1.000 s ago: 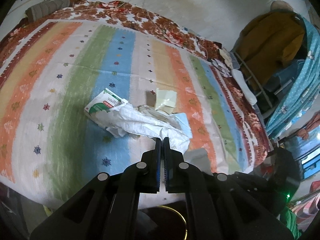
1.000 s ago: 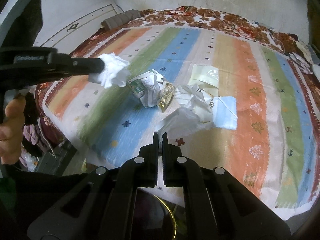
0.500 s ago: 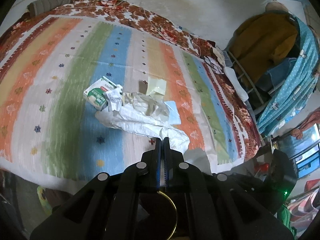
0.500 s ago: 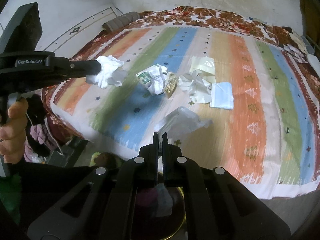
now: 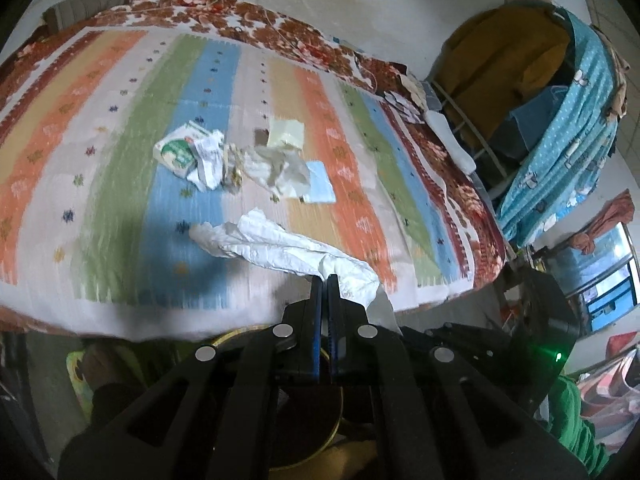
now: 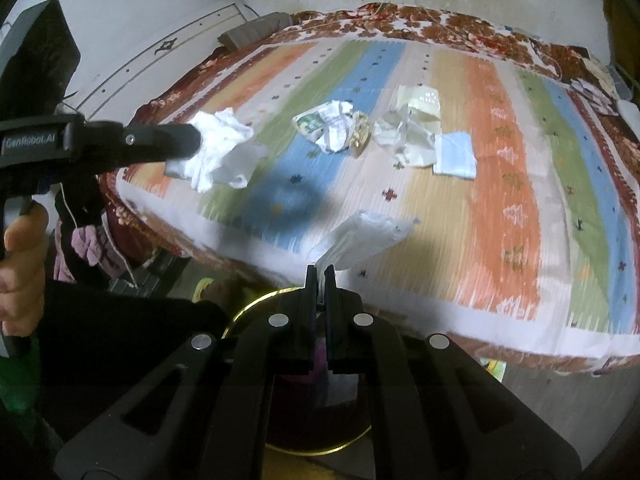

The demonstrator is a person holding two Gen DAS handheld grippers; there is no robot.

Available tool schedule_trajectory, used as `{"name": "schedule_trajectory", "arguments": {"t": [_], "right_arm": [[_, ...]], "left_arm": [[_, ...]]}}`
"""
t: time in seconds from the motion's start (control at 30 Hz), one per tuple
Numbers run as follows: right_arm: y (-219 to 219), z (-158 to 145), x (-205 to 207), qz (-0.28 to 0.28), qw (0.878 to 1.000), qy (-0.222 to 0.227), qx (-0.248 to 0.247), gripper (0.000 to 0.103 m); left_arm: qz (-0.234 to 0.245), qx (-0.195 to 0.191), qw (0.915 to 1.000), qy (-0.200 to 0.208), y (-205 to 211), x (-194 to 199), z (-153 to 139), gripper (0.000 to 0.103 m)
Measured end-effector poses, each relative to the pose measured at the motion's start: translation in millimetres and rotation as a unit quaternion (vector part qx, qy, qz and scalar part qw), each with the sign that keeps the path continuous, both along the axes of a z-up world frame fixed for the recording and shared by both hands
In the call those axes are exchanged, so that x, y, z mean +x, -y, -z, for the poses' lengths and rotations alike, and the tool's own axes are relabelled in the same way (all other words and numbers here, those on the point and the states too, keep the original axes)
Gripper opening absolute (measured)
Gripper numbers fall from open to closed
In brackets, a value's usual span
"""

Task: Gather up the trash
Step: 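Lift the white tissue with the left tool toward the bin, then lower the white tissue into the bin and open the left tool while the right tool releases a clear wrapper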

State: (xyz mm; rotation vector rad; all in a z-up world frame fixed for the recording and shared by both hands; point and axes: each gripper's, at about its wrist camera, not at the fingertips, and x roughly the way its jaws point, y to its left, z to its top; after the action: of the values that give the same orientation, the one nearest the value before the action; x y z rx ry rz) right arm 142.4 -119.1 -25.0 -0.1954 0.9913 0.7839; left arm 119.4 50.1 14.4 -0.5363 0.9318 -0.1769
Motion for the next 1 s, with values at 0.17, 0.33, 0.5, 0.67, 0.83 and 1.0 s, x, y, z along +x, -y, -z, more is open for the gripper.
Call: {"name": "schedule_trajectory", "arguments": {"t": [0.17, 0.33, 0.5, 0.67, 0.83, 1.0], "right_arm": [[4.0, 8.8, -16.4, -0.005, 1.000, -0.008, -0.007, 0.003], [3.3, 22.2, -31.2, -0.010, 0.999, -0.020, -0.025, 0.003], [4.4, 36.2, -42.4, -0.015, 0.998, -0.033, -0.047, 0.003], [3.0, 52.2, -49.6, -0.018, 0.996, -0.052, -0.074, 0.003], [1.5, 68.6, -49.8, -0.019, 0.992, -0.073, -0.099, 0.003], [-0.4, 85.5, -46.0, -0.016, 0.988, -0.102, -0.118, 0.003]], "left_arm": [[0.008, -0.005, 0.9999, -0.006, 10.2, -17.2, 8.7, 0.002], [0.008, -0.014, 0.9997, -0.018, 17.9, -31.9, 20.5, 0.002], [0.005, -0.016, 0.9989, -0.043, 27.3, -42.1, 38.6, 0.002], [-0.001, -0.015, 0.9972, -0.073, 33.3, -45.3, 57.8, 0.002], [-0.014, -0.025, 0.9920, -0.123, 36.6, -45.3, 86.5, 0.002], [-0.027, -0.030, 0.9882, -0.148, 33.1, -43.3, 101.0, 0.002]]}}
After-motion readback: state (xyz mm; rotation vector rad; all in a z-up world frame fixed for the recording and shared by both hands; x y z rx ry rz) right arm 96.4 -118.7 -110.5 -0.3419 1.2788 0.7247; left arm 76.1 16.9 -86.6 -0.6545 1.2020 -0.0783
